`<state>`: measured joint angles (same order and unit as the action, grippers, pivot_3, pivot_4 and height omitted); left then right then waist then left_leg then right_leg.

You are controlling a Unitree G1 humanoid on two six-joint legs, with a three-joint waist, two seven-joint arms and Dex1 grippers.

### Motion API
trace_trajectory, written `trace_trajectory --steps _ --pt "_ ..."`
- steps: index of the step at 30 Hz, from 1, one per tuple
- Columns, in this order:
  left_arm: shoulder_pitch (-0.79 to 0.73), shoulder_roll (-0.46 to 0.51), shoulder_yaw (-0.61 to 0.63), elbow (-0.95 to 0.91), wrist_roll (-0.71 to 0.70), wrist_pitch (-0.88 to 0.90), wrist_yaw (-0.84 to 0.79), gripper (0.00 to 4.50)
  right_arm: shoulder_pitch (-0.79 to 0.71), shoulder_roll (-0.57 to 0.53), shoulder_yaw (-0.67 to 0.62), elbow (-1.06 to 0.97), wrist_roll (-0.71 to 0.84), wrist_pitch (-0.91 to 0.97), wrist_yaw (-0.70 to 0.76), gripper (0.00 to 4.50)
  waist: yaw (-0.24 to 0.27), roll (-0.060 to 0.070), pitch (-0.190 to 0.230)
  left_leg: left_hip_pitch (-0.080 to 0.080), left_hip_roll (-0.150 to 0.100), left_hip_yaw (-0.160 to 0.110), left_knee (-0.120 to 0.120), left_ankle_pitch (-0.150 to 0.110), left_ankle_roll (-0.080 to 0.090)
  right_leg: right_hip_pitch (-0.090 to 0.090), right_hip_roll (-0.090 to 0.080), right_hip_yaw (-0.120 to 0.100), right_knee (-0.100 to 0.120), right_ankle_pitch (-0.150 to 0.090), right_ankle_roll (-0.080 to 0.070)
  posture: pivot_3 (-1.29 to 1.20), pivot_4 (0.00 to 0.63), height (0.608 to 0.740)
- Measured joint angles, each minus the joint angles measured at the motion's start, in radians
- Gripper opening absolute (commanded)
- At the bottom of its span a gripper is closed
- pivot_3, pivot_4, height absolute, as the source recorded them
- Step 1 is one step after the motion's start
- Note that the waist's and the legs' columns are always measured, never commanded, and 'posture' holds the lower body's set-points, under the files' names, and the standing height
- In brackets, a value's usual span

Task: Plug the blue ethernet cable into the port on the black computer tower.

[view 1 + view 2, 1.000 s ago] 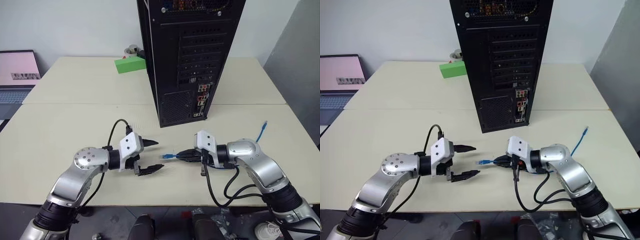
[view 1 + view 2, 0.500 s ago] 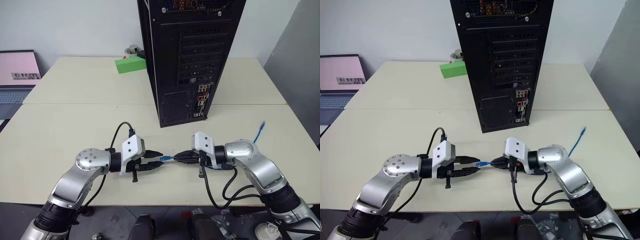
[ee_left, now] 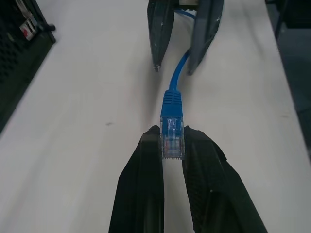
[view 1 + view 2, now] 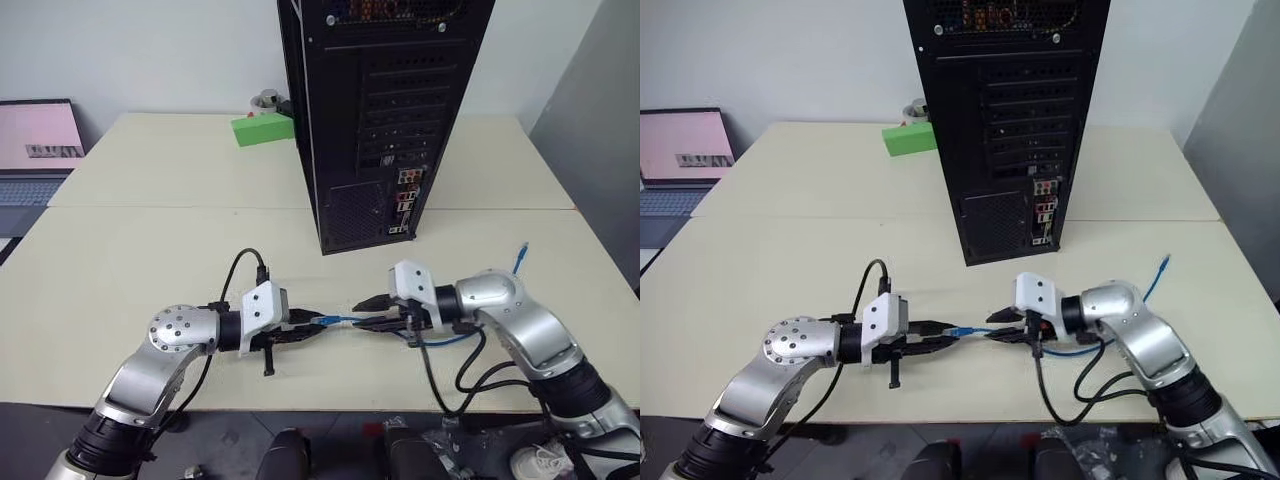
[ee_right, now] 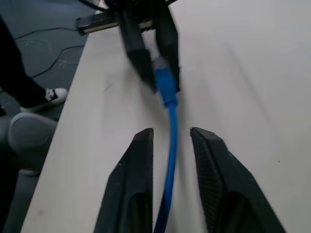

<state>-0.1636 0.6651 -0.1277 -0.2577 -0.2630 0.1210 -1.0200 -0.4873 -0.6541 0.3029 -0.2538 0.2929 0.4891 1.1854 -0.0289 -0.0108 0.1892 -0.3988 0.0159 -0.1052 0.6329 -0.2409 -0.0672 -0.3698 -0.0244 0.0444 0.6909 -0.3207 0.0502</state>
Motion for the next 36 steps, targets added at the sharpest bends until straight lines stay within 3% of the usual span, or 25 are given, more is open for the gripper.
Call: trace_trajectory --steps 5,9,10,13,17,29,32,36 --pt "-0.001 -0.016 0.001 0.101 0.13 -0.297 0.046 0.28 -0.006 -0.047 -0.101 0.014 0.13 0.138 0.038 2.99 -0.002 0.0 0.0 0.0 0.0 0.0 0.0 0.0 0.0 0.0 0.0 0.0 -0.001 0.0 0.0 0.0 0.15 0.74" --pt "-0.013 -0.03 0.0 0.221 0.27 -0.637 0.121 0.28 0.006 0.033 -0.181 0.004 0.246 0.271 -0.048 3.97 -0.004 0.0 0.0 0.0 0.0 0.0 0.0 0.0 0.0 0.0 0.0 0.001 0.0 0.0 0.0 0.0 0.15 0.74" --pt "-0.018 -0.026 0.0 0.254 0.315 -0.741 0.147 0.28 0.008 0.065 -0.197 -0.007 0.272 0.306 -0.087 4.02 -0.004 0.0 0.0 0.0 0.0 0.0 0.0 0.0 0.0 0.0 0.0 0.001 0.0 0.0 0.0 0.0 0.15 0.74" --pt "-0.051 -0.025 0.016 0.327 0.425 -0.996 0.241 0.28 0.018 0.145 -0.212 -0.054 0.339 0.396 -0.187 4.02 -0.001 0.0 0.0 -0.001 0.0 0.0 0.0 0.0 0.0 0.0 0.0 0.0 0.0 0.0 0.0 0.0 0.15 0.74" --pt "-0.088 -0.029 0.06 0.372 0.496 -1.137 0.353 0.28 0.046 0.198 -0.197 -0.074 0.356 0.425 -0.267 4.02 0.0 0.0 0.0 -0.001 -0.001 0.0 0.0 0.0 0.0 0.0 -0.001 0.0 0.0 0.0 0.0 0.0 0.15 0.74" --pt "-0.107 -0.023 0.066 0.386 0.624 -1.202 0.508 0.28 0.035 0.27 -0.183 -0.091 0.441 0.523 -0.36 4.02 -0.003 0.0 0.0 -0.001 -0.001 0.0 0.0 0.0 0.001 -0.002 0.0 0.0 0.004 0.0 0.0 0.0 0.15 0.74" --pt "-0.107 -0.022 0.066 0.386 0.635 -1.199 0.531 0.28 0.031 0.28 -0.183 -0.091 0.446 0.525 -0.374 3.65 -0.003 0.0 0.0 -0.001 -0.001 0.0 0.0 0.0 0.001 -0.002 0.0 0.0 0.004 0.0 0.0 0.0 0.15 0.74" --pt "-0.106 -0.02 0.066 0.381 0.642 -1.195 0.552 0.28 0.027 0.286 -0.183 -0.091 0.457 0.526 -0.385 3.65 -0.003 0.0 0.0 -0.001 -0.001 0.0 0.0 0.001 0.001 -0.002 0.0 0.0 0.004 0.0 0.0 0.0 0.15 0.74"
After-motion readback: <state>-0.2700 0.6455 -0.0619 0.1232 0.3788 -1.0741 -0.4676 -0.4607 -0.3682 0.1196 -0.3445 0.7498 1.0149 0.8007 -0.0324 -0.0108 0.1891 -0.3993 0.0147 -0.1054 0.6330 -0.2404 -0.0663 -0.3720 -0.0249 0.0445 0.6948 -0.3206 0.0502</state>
